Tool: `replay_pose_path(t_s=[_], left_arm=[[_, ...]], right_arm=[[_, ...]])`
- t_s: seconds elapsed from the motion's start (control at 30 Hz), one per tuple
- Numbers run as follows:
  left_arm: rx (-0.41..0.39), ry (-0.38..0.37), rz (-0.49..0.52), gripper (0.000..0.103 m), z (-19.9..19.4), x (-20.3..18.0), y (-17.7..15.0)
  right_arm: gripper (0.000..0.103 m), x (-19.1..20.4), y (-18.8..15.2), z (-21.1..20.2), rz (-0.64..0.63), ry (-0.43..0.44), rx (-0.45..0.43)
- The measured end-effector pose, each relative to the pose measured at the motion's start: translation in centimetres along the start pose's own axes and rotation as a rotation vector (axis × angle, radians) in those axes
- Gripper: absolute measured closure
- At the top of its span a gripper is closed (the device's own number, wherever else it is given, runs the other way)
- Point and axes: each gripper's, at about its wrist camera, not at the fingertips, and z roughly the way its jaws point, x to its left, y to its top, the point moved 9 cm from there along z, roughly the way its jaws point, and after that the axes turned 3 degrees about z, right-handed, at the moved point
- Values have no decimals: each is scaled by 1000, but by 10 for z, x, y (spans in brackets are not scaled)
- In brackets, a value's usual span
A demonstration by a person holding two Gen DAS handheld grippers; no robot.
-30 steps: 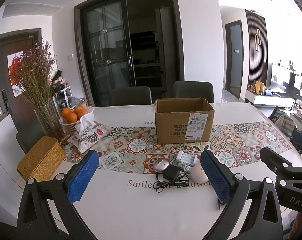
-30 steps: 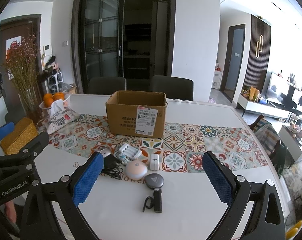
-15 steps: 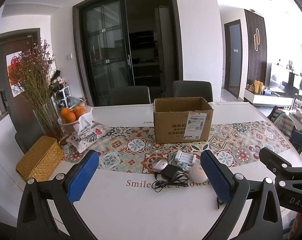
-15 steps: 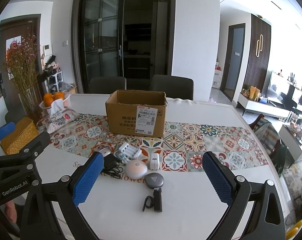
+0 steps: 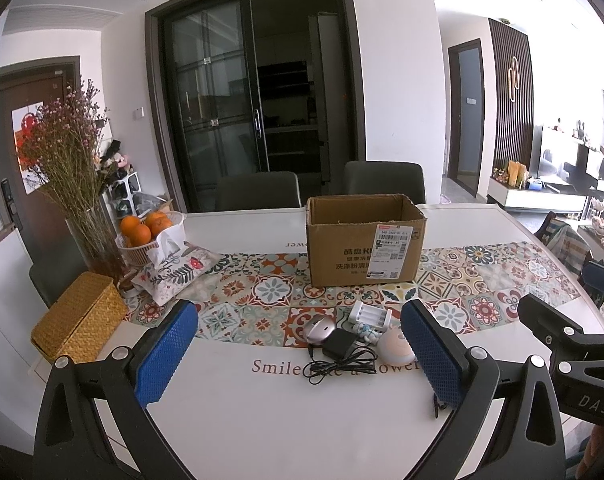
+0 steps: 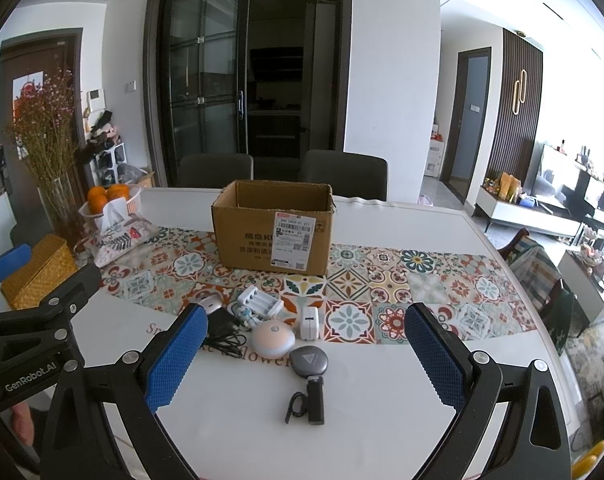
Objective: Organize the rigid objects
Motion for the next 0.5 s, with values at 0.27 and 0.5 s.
replay_pose_path(t_s=[0.27, 0.5], left_arm=[[-3, -4, 3, 0, 1, -2, 0], [2, -7, 2, 0, 2, -3, -1]], right_arm=[[4, 6, -2, 2, 1, -1, 0], [4, 5, -3, 2, 1, 1, 2]])
